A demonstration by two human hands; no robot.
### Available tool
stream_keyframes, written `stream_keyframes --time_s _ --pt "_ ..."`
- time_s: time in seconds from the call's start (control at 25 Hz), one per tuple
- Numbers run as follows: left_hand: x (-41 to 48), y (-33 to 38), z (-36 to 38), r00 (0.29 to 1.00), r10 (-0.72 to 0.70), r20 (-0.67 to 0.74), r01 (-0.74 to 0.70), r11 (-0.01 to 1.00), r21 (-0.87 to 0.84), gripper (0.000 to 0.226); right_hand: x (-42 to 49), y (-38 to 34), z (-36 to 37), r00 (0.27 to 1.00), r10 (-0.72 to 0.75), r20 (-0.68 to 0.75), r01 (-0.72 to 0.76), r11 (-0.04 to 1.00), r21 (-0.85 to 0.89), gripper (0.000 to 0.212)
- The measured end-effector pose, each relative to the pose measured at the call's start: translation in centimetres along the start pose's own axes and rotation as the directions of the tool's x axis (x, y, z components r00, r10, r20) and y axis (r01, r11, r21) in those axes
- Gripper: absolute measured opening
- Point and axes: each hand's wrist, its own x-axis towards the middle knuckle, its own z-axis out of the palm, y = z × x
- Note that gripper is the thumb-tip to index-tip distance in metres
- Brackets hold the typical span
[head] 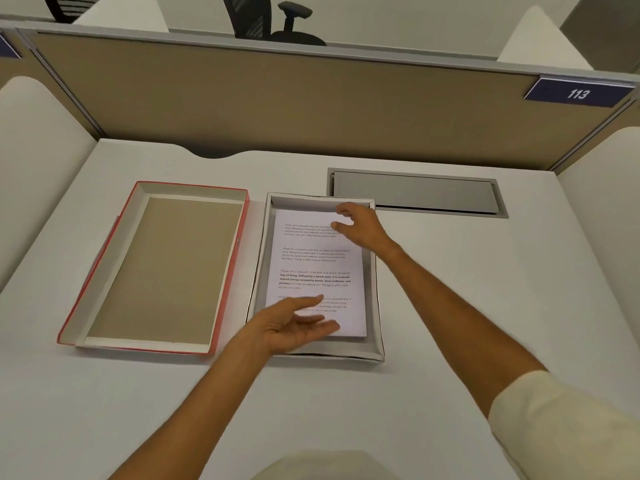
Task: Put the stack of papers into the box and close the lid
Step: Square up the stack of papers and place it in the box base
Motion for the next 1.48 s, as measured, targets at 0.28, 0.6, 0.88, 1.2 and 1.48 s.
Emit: stream_keyframes --time_s 0.28,0.6,0.88,1.2,1.48 --pt "1.4 -2.5 -0.9 1.0 0.008 0.017 -0.006 0.989 -0.145 0.059 3.6 -0.2 0.5 0.99 -0.019 0.138 0.037 0.99 -0.133 0.043" --pt "2.3 -2.3 -0.2 0.996 -0.033 -0.087 0.017 0.984 -0.177 0.031 6.6 -0.5 0.9 0.975 0.003 0.22 0.027 0.99 -0.136 0.033" --pt "3.0 -2.2 -0.7 0.994 -0.075 -0.078 0.055 0.97 -0.239 0.026 8.4 -0.8 1.1 0.953 0.03 0.301 0.014 0.99 -0.143 0.034" --pt "3.3 -2.0 -1.0 0.993 -0.087 -0.082 0.065 0.969 -0.237 0.029 8.9 -0.6 1.2 0.952 0.045 0.302 0.002 0.988 -0.156 0.036" --pt "3.6 -2.2 -1.4 0.995 -0.083 -0.051 0.069 0.969 -0.235 0.027 8.6 -0.5 1.4 0.952 0.03 0.306 0.021 0.986 -0.163 0.038"
